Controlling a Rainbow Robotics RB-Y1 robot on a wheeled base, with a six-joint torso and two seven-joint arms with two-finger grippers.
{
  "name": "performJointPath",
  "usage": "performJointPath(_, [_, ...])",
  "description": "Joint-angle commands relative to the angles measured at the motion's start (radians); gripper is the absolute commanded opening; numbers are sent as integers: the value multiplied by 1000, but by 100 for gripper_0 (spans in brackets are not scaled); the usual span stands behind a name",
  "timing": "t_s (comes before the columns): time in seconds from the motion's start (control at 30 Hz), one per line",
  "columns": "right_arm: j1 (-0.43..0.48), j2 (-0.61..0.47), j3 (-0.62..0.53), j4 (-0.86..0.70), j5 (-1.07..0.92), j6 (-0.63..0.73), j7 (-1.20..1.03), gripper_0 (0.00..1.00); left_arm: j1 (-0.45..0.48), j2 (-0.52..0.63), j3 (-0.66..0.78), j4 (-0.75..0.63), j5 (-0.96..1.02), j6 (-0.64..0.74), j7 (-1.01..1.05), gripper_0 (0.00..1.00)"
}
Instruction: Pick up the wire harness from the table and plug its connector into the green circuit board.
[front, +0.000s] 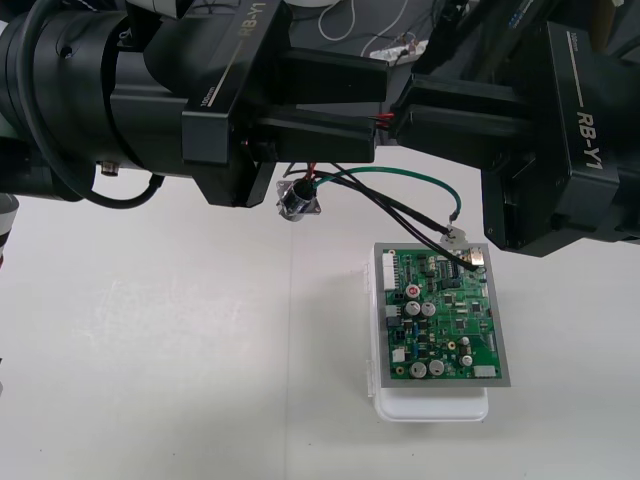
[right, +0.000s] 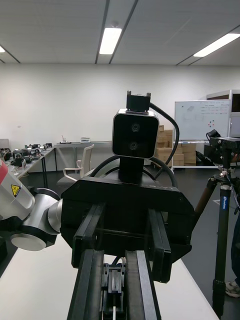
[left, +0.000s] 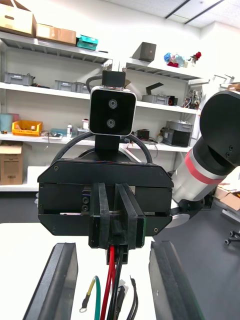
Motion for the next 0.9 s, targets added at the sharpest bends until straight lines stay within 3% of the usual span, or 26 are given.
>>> performJointPath(0.03, [8, 17, 16, -19, 4, 12, 38, 0, -45, 15, -23, -3, 1, 56, 86, 33])
performJointPath(0.3, [6, 34, 28, -19, 15, 11, 38, 0, -45, 17, -23, -3, 0, 54, 88, 12])
performJointPath(0.37, [8, 37, 32, -19, 20, 12, 38, 0, -45, 17, -23, -3, 0, 56, 88, 0])
performJointPath(0.9, [6, 46, 46, -19, 29, 11, 44, 0, -47, 15, -23, -1, 0, 56, 83, 0])
